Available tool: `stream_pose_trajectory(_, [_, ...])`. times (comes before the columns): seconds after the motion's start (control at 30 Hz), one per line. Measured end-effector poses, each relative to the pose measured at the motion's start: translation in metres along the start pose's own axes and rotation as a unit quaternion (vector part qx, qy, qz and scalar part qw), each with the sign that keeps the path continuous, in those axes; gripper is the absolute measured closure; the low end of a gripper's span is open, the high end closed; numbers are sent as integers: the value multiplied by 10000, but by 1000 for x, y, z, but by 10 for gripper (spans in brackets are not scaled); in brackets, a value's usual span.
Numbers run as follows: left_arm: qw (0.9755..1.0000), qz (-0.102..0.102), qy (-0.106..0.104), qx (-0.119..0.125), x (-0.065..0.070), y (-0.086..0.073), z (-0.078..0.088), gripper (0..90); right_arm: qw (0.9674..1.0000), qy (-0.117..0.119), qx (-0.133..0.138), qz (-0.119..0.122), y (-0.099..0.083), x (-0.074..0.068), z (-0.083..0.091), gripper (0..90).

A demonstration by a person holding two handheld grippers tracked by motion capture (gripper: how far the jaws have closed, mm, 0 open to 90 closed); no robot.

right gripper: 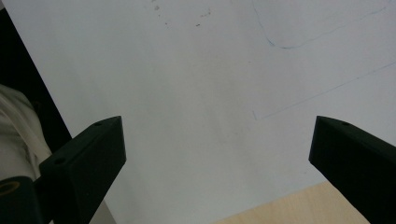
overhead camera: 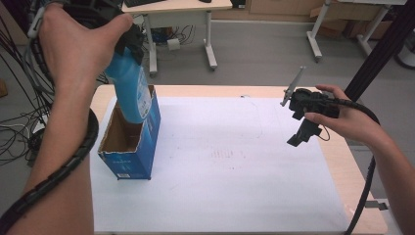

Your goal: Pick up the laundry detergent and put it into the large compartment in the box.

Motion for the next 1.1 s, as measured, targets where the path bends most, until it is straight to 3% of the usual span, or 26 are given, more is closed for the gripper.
stream_pose_trajectory(0.4, [9994, 327, 91, -80, -33, 5, -20, 381, 10000, 21, -81, 46, 7, 0, -1, 38])
stream_pose_trajectory(1.1, [9981, 461, 239, -340, -56, 3, -75, 381, 9999, -111, -131, -10, 8, -5, 0, 38])
Point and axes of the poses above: each handheld gripper's, and its own axes: z roughly backward along the jaws, y roughly out of its top, x roughly to its right, the point moved 5 cm from there along -z, roughly forward along the jaws, and after that the axes turned 11 degrees about z, right-handed, at the moved point
